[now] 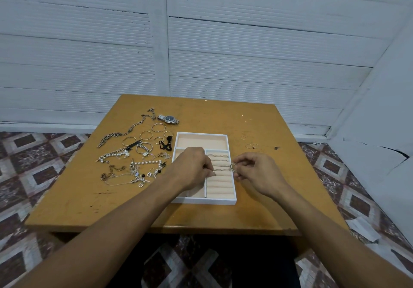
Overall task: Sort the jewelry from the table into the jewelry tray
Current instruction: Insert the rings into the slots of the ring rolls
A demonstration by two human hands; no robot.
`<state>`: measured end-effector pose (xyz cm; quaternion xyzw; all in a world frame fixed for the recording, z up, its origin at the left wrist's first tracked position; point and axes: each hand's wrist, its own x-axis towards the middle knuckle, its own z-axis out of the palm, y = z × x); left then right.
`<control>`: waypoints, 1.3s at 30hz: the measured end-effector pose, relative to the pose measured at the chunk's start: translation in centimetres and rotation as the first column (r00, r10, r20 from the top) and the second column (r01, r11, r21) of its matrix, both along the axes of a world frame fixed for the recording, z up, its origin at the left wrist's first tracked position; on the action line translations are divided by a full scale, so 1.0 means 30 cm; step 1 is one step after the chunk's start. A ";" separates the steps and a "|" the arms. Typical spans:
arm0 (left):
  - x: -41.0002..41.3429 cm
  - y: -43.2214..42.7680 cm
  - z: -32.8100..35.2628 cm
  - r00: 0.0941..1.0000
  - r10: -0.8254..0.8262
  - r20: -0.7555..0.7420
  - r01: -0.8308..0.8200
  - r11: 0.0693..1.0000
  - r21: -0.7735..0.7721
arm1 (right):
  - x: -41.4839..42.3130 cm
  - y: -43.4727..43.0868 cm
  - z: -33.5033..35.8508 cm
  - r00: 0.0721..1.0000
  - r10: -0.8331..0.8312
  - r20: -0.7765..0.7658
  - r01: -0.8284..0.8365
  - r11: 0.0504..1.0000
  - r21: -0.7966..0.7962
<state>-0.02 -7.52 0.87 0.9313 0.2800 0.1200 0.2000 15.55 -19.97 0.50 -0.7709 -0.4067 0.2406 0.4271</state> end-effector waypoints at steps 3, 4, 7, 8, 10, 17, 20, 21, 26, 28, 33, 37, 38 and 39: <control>0.001 0.000 -0.002 1.000 0.000 0.007 0.000 1.000 -0.013 | -0.008 -0.001 0.000 0.994 0.020 0.106 -0.019 1.000 -0.014; 0.001 0.000 -0.002 1.000 0.001 0.006 -0.001 1.000 -0.017 | -0.012 -0.001 0.001 0.988 0.032 0.150 -0.029 0.999 -0.019; 0.001 -0.001 -0.001 1.000 0.006 0.000 -0.006 1.000 -0.007 | -0.027 -0.004 0.014 0.964 0.069 0.255 -0.062 0.997 -0.036; -0.002 -0.002 0.000 1.000 0.009 0.003 -0.009 1.000 -0.009 | -0.033 -0.004 0.018 0.953 0.089 0.289 -0.079 0.996 -0.047; -0.011 -0.002 0.004 0.999 0.015 0.029 -0.014 0.999 -0.038 | -0.042 -0.002 0.022 0.926 0.130 0.355 -0.113 0.991 -0.069; -0.058 0.020 0.024 0.998 0.037 0.055 -0.034 0.998 -0.045 | -0.066 0.003 0.028 0.865 0.211 0.455 -0.174 0.977 -0.122; -0.076 0.027 0.020 0.996 0.073 0.055 -0.071 0.997 -0.037 | -0.072 0.001 0.029 0.831 0.227 0.508 -0.183 0.974 -0.136; -0.080 0.028 0.019 0.995 0.080 0.058 -0.078 0.996 -0.038 | -0.072 0.000 0.027 0.821 0.232 0.521 -0.187 0.973 -0.138; -0.092 0.027 0.021 0.993 0.088 0.082 -0.086 0.996 -0.020 | -0.075 -0.008 0.019 0.771 0.265 0.579 -0.224 0.964 -0.142; -0.092 0.024 0.020 0.992 0.089 0.089 -0.089 0.996 -0.008 | -0.077 -0.012 0.013 0.757 0.265 0.598 -0.225 0.964 -0.141; -0.095 0.015 0.017 0.990 0.106 0.097 -0.106 0.994 0.000 | -0.081 -0.009 0.000 0.713 0.285 0.641 -0.239 0.958 -0.160; -0.100 0.012 0.016 0.992 0.095 0.086 -0.096 0.995 0.009 | -0.082 0.001 0.002 0.691 0.308 0.654 -0.235 0.951 -0.200; -0.101 0.012 0.016 0.992 0.093 0.087 -0.095 0.995 0.013 | -0.083 0.002 0.001 0.692 0.310 0.652 -0.232 0.951 -0.206; -0.102 0.012 0.015 0.992 0.091 0.087 -0.093 0.995 0.019 | -0.084 0.003 0.001 0.693 0.311 0.651 -0.225 0.951 -0.214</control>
